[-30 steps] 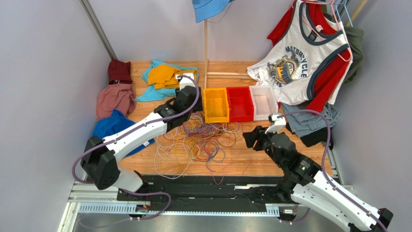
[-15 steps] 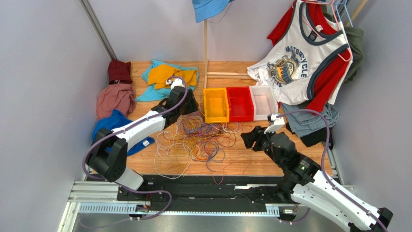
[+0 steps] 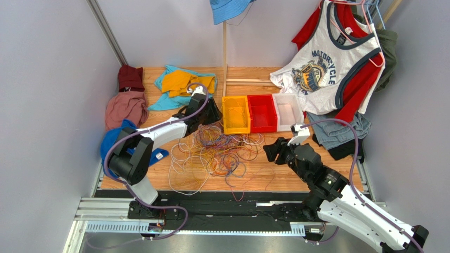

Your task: Untangle the cables

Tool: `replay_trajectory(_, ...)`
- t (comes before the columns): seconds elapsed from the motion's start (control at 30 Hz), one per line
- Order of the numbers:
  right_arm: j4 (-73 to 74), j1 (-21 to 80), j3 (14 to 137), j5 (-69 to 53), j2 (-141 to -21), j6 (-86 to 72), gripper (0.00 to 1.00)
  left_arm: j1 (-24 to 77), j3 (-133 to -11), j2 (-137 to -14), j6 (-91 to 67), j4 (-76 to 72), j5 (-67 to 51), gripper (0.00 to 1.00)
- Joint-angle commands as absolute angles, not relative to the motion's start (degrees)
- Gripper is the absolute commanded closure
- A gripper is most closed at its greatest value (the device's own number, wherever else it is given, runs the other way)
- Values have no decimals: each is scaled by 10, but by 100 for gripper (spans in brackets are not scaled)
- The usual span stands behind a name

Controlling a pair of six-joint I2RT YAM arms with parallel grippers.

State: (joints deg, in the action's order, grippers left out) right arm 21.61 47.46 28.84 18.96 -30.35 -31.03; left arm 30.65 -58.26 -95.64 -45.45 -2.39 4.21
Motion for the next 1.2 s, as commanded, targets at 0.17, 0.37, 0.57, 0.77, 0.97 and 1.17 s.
replay_trajectory(0.17,199,477,280,200,-303,-299,50,295,-603,-972,-467,-59,30,58)
replay_trajectory(0.37,201,477,279,204,-301,-299,50,293,-600,-980,-469,-71,18,73)
replay_trajectory(0.57,200,477,279,203,-301,-300,50,292,-600,-962,-461,-72,18,98)
replay_trajectory(0.77,200,477,276,201,-300,-303,50,297,-606,-894,-446,-69,15,100)
replay_trajectory(0.97,192,477,274,197,-301,-308,50,343,-674,-911,-425,-34,24,100)
replay_trajectory(1.17,205,476,279,200,-296,-307,50,374,-744,-993,-412,-11,36,100)
